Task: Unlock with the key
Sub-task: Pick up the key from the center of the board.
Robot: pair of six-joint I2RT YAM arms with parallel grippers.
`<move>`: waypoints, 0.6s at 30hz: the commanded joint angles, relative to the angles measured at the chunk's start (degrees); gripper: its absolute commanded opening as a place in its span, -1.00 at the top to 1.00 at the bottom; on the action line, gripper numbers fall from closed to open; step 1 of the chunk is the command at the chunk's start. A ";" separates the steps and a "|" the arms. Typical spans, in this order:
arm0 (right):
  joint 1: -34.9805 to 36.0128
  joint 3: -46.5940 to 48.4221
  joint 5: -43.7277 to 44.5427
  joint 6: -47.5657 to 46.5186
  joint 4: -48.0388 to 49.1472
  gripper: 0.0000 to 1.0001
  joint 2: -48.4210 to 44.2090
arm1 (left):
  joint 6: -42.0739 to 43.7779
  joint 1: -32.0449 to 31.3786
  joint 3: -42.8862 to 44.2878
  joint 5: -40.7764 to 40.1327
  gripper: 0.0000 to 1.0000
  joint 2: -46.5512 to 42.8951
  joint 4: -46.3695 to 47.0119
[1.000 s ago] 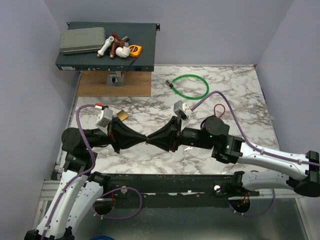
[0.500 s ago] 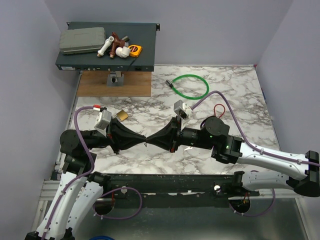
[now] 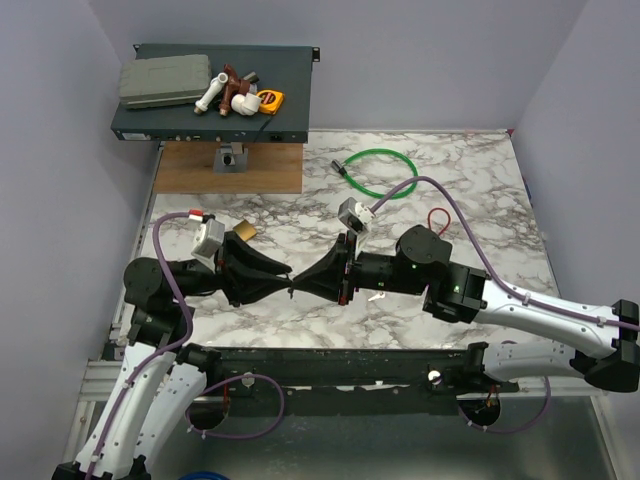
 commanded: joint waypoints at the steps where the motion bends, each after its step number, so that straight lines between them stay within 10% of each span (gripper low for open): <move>1: 0.37 1.10 2.95 0.38 -2.93 0.99 2.30 | -0.33 -1.00 -0.65 4.40 0.38 0.25 1.24; 7: 0.41 0.55 7.02 0.33 -4.94 0.99 0.37 | -2.91 -1.00 -0.70 8.73 0.39 0.08 4.17; 13: 0.38 -0.26 10.50 0.33 -5.76 0.99 -0.13 | -8.23 -1.00 -2.20 12.36 0.96 0.48 10.95; 18: 0.36 -0.38 12.22 -0.12 -5.96 0.99 -0.13 | -8.08 -1.00 -1.87 13.62 0.77 0.51 10.56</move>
